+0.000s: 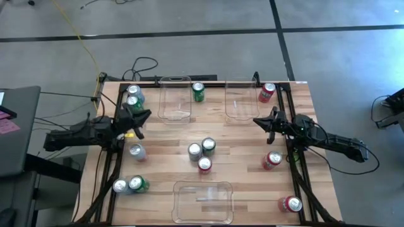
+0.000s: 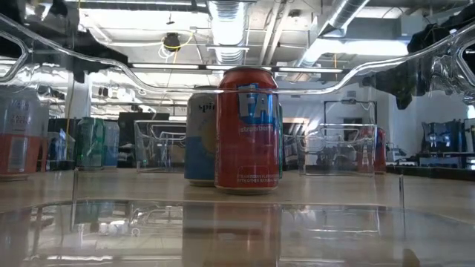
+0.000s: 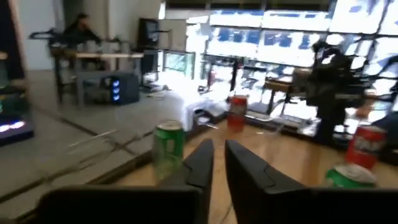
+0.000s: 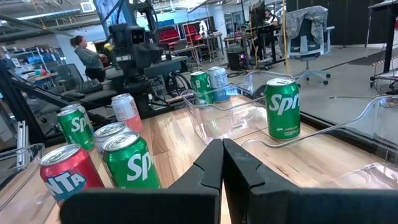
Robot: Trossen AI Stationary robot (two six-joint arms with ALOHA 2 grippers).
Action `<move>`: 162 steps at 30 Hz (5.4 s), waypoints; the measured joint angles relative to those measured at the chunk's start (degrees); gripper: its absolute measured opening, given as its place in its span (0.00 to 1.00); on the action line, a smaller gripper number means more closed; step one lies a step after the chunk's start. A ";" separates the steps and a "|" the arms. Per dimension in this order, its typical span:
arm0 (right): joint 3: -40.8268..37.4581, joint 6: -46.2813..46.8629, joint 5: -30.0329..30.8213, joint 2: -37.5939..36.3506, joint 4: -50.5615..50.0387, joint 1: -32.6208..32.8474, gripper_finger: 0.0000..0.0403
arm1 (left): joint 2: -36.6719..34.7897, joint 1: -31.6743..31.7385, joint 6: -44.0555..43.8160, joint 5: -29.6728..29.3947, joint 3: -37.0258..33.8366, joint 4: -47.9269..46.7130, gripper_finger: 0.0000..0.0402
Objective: Sort soda cans
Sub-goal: Put the green soda can into the top left transparent bin
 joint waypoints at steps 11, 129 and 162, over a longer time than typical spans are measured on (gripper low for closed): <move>-0.07 3.70 0.13 -0.02 0.68 0.28 0.08 | 1.76 0.00 -2.45 -3.01 9.61 -4.25 0.56; 19.37 1.50 9.01 29.77 6.27 -3.93 0.98 | 51.64 51.19 -9.54 14.58 35.40 -48.33 0.96; 19.37 3.58 9.09 29.75 3.15 -0.74 0.98 | 59.75 48.41 -16.79 11.71 35.20 -51.19 0.75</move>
